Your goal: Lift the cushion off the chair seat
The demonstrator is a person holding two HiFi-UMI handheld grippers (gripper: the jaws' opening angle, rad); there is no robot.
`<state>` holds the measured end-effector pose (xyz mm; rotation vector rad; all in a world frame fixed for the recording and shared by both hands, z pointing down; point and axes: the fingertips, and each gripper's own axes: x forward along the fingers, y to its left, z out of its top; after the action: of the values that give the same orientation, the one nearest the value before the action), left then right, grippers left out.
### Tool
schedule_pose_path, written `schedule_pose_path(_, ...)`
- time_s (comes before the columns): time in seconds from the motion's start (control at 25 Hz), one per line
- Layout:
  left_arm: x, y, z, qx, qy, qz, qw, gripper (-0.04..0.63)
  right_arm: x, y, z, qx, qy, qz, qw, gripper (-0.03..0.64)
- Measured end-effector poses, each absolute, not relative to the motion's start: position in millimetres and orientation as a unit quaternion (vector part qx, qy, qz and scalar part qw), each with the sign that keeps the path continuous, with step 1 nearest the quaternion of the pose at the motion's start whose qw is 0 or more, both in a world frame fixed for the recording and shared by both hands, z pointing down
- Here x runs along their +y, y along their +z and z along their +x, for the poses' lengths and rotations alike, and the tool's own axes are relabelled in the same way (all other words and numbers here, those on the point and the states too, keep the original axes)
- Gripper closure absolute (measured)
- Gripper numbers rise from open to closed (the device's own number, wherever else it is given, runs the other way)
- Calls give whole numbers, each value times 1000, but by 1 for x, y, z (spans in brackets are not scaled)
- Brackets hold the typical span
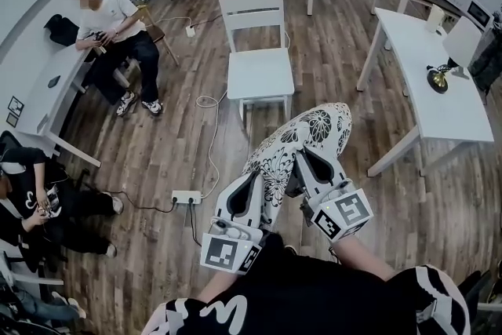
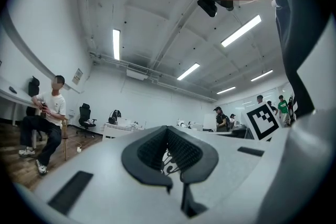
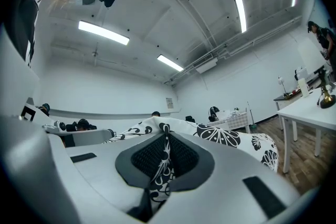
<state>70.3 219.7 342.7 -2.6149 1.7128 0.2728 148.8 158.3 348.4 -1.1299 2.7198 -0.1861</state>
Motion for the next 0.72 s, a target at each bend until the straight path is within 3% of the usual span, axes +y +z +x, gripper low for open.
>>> schedule_pose_path(0.72, 245, 351, 65, 550, 84, -831, -11, 595, 184, 356, 145, 920, -58, -382, 72, 584)
